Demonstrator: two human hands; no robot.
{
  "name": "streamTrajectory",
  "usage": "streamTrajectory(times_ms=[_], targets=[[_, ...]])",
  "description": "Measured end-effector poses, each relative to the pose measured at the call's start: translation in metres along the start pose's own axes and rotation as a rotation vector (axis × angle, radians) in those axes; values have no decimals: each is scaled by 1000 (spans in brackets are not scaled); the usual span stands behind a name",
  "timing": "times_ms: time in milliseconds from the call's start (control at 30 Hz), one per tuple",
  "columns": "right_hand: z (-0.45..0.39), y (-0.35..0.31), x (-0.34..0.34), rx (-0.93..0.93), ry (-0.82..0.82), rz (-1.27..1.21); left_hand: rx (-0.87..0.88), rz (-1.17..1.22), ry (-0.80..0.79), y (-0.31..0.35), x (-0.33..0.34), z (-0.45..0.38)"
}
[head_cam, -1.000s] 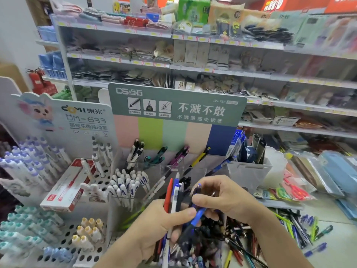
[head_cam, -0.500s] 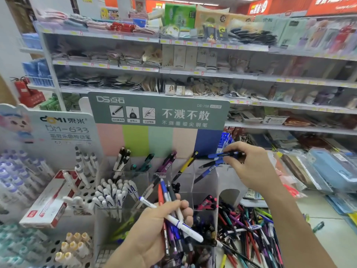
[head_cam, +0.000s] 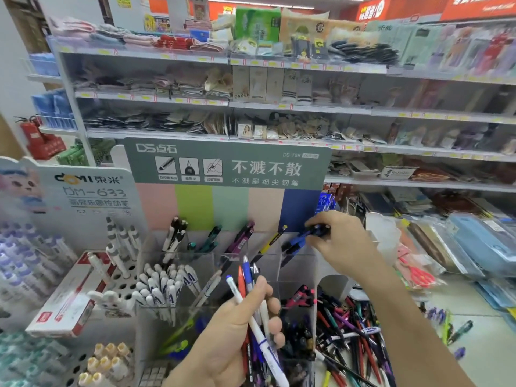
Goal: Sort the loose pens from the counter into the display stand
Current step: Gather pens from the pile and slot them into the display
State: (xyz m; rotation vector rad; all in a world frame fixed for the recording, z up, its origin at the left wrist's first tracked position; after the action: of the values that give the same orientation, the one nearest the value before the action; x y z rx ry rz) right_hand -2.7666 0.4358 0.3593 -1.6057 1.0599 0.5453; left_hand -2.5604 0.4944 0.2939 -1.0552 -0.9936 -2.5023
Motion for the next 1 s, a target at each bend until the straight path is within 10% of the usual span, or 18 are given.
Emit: streamTrajectory(times_ms=[167,367,1000], targets=[[46,-17,-5,-16,380,-178,-129,17,-90,-7,-7,3],[139,-37,62,258,-271,-778,96,-393,36,-15,-38,-1],[165,-21,101,434,-429,-837,-29,-615,-31,-45,-82,13]])
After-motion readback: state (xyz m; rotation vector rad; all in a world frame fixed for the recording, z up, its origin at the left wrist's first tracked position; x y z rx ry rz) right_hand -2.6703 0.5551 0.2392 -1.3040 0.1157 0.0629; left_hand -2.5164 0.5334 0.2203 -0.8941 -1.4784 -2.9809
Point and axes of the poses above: each hand's wrist, its own z-axis away from the middle knuckle, its own x-axis out of the palm, y = z × x, the point moved 5 cm from there along -z, towards the middle knuckle, and after that the axes turned 2 degrees about y, right-handed, at the moved point
